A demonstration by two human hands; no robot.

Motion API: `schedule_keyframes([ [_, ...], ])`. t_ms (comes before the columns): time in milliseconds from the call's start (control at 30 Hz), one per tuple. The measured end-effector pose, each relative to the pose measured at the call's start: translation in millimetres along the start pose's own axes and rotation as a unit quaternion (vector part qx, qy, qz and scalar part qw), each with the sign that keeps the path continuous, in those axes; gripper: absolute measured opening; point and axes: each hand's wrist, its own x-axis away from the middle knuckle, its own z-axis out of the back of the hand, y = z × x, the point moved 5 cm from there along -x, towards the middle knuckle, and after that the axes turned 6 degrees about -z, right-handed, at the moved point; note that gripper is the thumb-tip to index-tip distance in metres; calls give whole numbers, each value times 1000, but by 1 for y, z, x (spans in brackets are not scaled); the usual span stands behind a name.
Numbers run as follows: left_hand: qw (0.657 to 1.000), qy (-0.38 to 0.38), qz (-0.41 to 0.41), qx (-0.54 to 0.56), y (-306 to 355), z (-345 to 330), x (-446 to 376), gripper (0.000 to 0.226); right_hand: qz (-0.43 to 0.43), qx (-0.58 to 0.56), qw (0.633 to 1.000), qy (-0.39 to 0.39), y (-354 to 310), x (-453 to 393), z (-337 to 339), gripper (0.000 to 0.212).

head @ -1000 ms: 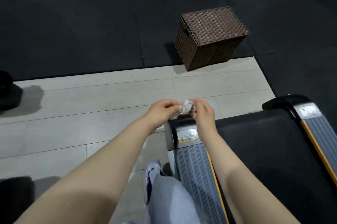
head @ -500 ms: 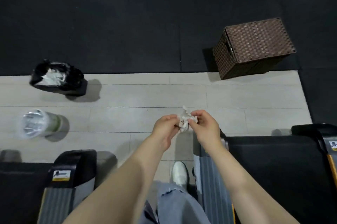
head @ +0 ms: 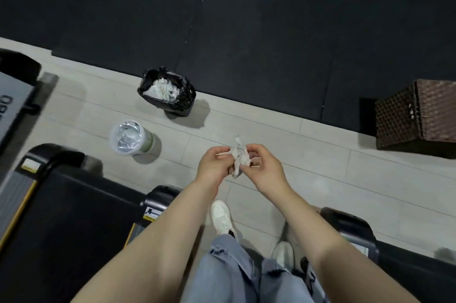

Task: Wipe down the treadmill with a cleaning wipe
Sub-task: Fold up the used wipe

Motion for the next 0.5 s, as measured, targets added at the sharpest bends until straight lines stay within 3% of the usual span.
schedule_keyframes([
  [67, 1000, -3, -9, -26, 17, 28, -15, 18, 10, 37, 999, -7, -22, -11, -28, 43],
  [200, 999, -22, -28, -39, 53, 76, -40, 10, 46, 130, 990, 19, -67, -40, -71, 13],
  [400, 994, -27, -50, -93, 95, 136, -83, 18, 84, 226, 970, -25, -125, -94, -115, 16],
  [500, 981, 12, -60, -187, 109, 170, -109, 30, 76, 248, 965, -43, -146, -132, -133, 20],
])
